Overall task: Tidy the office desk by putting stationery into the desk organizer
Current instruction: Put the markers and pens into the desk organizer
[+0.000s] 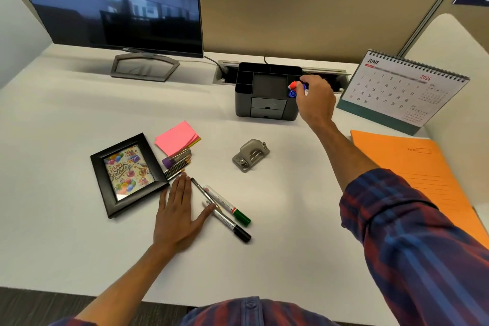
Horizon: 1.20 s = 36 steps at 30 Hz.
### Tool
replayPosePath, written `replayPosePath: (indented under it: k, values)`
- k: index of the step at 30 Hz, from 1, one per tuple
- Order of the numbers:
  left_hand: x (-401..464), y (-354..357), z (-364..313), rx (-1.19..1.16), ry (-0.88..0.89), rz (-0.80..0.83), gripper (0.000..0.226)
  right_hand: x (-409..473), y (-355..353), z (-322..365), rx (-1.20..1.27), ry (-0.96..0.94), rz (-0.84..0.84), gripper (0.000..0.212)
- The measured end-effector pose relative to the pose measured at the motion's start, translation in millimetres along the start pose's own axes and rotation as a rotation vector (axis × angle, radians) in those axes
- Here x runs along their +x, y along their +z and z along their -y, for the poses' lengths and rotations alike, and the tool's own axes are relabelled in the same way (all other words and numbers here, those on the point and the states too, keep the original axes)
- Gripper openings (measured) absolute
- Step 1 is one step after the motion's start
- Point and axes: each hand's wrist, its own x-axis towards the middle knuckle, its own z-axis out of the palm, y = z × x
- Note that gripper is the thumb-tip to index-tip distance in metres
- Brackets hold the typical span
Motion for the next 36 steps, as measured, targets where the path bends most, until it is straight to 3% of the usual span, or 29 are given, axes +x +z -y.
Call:
replayPosePath:
  k: [8, 15, 20, 26, 30, 36]
  values:
    - [0, -1, 0, 0.0, 0.001, 0.006, 0.098, -40, 1, -6, 0.007, -0.094, -0.067, 0.032]
    - [0, -1, 0, 0.001, 0.002, 0.005, 0.098, -26, 5, -10, -0.312, -0.117, 0.342, 0.065]
    - [0, 1, 1, 0.013, -0.009, 0.004, 0.096, -12, 5, -5, -0.438, -0.109, 0.418, 0.073]
    - [1, 1, 2, 0.005, 0.0, -0.004, 0.095, -9, 2, 1, -0.42, -0.019, 0.494, 0.079]
    - [0, 1, 1, 0.011, -0.004, 0.003, 0.095, -23, 1, 7, -0.285, -0.011, 0.337, 0.074]
    - [1, 2, 2, 0.009, -0.002, 0.002, 0.095, -78, 3, 6, -0.035, -0.178, 0.03, 0.038]
